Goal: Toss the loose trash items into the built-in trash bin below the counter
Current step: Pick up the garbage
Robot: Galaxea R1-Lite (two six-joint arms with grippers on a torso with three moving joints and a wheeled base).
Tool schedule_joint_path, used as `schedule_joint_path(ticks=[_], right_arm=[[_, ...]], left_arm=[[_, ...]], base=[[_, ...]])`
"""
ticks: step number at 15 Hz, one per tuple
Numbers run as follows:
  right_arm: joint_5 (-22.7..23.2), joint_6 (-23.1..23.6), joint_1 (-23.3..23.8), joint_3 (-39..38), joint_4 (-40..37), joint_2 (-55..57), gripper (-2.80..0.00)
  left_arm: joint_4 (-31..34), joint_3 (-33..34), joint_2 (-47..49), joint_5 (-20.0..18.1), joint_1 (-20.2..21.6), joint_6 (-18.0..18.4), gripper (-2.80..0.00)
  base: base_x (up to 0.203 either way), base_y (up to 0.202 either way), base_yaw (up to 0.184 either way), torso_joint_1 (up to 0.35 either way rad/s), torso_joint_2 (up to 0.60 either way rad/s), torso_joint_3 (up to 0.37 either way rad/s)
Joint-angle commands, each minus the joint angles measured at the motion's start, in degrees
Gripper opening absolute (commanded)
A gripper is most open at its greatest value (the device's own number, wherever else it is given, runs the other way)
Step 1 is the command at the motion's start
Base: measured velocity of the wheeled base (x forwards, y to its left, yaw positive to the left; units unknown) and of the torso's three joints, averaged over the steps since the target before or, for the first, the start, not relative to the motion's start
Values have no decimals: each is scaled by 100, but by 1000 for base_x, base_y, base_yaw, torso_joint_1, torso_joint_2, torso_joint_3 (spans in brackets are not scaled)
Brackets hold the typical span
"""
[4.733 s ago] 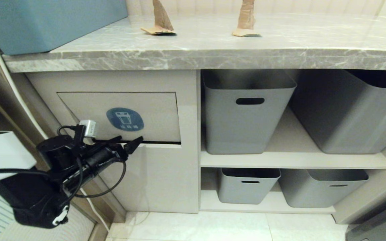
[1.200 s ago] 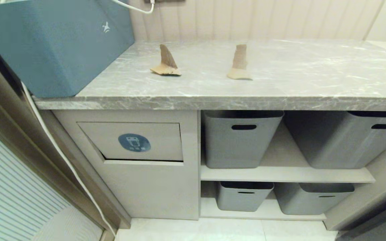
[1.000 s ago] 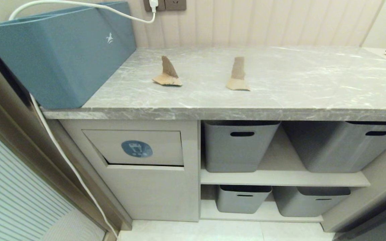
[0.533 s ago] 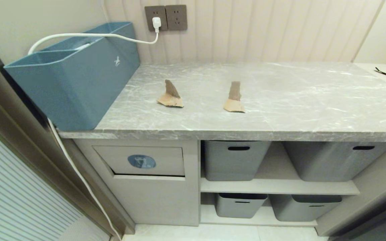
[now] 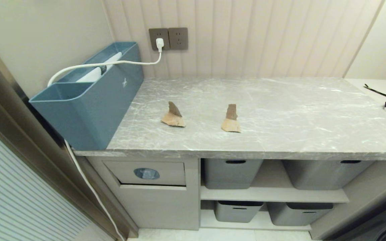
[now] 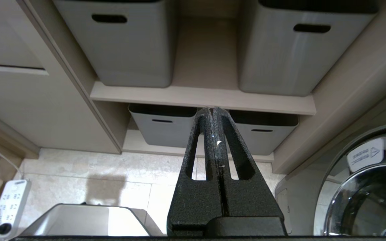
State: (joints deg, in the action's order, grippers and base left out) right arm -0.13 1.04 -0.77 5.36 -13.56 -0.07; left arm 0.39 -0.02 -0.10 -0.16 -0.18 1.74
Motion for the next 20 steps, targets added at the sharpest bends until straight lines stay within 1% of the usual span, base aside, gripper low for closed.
schedule_joint_path(ticks=[1, 6, 8, 20], right_arm=[[-4, 2, -2, 0, -7, 7, -280], [-4, 2, -2, 0, -7, 7, -280], [-4, 2, -2, 0, -7, 7, -280], [-4, 2, -2, -62, 169, 7, -280]], left_arm=[[-3, -6, 1, 7, 1, -24, -280], [-3, -3, 1, 7, 1, -24, -280], [-3, 1, 1, 7, 1, -24, -280], [-3, -6, 1, -28, 1, 55, -280]], base=[[0, 0, 0, 266, -560, -291], [0, 0, 0, 277, -588, -310], [0, 0, 0, 169, -348, -181], [0, 0, 0, 3, -4, -3]])
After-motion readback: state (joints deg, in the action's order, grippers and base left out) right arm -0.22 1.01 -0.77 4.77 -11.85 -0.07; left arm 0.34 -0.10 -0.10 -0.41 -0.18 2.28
